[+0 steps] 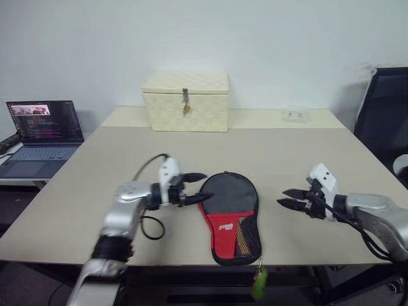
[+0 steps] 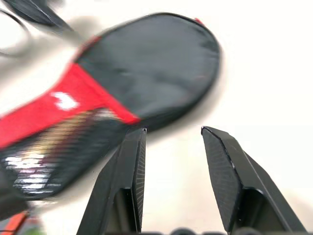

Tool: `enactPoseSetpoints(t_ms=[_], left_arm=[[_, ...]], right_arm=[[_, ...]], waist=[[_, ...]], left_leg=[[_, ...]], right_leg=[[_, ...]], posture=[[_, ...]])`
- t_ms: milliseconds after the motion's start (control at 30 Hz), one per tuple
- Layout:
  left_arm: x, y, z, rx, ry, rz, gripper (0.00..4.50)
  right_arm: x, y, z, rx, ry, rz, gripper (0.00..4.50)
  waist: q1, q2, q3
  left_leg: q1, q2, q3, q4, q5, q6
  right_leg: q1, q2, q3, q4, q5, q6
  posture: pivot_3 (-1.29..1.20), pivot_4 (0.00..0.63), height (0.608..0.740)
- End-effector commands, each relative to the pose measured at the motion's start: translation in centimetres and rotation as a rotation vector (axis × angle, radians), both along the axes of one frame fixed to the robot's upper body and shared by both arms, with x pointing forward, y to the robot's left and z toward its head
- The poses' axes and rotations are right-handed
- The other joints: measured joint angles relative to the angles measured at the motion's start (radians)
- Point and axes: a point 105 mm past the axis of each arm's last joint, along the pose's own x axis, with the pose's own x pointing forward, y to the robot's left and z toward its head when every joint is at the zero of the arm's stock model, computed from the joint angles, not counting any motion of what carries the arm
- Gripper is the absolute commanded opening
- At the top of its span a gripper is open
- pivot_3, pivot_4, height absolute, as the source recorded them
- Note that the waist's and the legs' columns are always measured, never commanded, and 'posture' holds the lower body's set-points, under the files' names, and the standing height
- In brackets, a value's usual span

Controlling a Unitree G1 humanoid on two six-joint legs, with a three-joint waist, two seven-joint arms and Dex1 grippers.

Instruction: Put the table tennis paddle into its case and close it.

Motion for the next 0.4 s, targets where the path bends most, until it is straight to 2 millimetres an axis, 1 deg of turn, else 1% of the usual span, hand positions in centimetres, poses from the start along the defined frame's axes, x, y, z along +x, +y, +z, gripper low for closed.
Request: enactPoseSetpoints(t_ms=[33, 100, 200, 233, 333, 400], left_arm=[[-1.3, 3.6, 1.7, -0.044, -0.019, 0.171, 3.35], [-1.9, 5.4, 1.6, -0.031, -0.025, 0.264, 3.35], [-1.8, 4.9, 1.9, -0.036, -0.024, 0.288, 3.35], [-1.8, 4.8, 1.8, -0.034, -0.021, 0.293, 3.35], [-2.0, 5.1, 0.5, -0.014, 0.008, 0.318, 3.35], [-1.8, 5.1, 0.5, -0.027, 0.009, 0.344, 3.35]], right_arm=[[2.2, -1.8, 0.9, -0.046, -0.104, -0.021, 1.97], [3.6, -3.2, 1.0, -0.095, -0.144, -0.051, 1.97], [4.5, -4.7, 1.4, -0.115, -0.153, -0.061, 1.97], [4.6, -4.8, 1.6, -0.12, -0.156, -0.061, 1.97], [4.5, -4.8, 1.5, -0.12, -0.156, -0.062, 1.97], [4.3, -5.0, 1.2, -0.133, -0.131, -0.064, 1.97]], waist=[[0.001, 0.001, 0.001], [0.003, 0.003, 0.002], [0.02, 0.004, 0.004], [0.025, 0.004, 0.004], [0.025, 0.004, 0.004], [0.023, 0.004, 0.004]], left_leg=[[0.0, 0.0, 0.0, 0.0, 0.0, 0.0], [0.001, 0.0, 0.0, 0.0, 0.0, 0.0], [0.001, -0.001, 0.0, 0.001, 0.0, 0.0], [0.0, -0.001, 0.0, 0.001, 0.0, 0.0], [0.0, -0.001, 0.0, 0.001, 0.0, 0.0], [0.0, -0.001, 0.001, 0.0, 0.0, 0.0]], right_leg=[[0.0, 0.0, 0.0, 0.0, 0.0, 0.0], [0.0, -0.001, 0.0, 0.0, 0.0, 0.0], [0.001, -0.001, -0.001, 0.0, 0.0, 0.0], [0.001, -0.001, -0.002, 0.0, 0.0, 0.0], [0.001, -0.001, -0.001, -0.001, 0.0, 0.0], [0.0, -0.002, 0.0, -0.001, 0.0, 0.0]], posture=[[0.0, 0.15, 0.74], [0.0, 0.15, 0.74], [0.0, 0.15, 0.74], [0.0, 0.15, 0.74], [0.0, 0.15, 0.74], [0.0, 0.15, 0.74]])
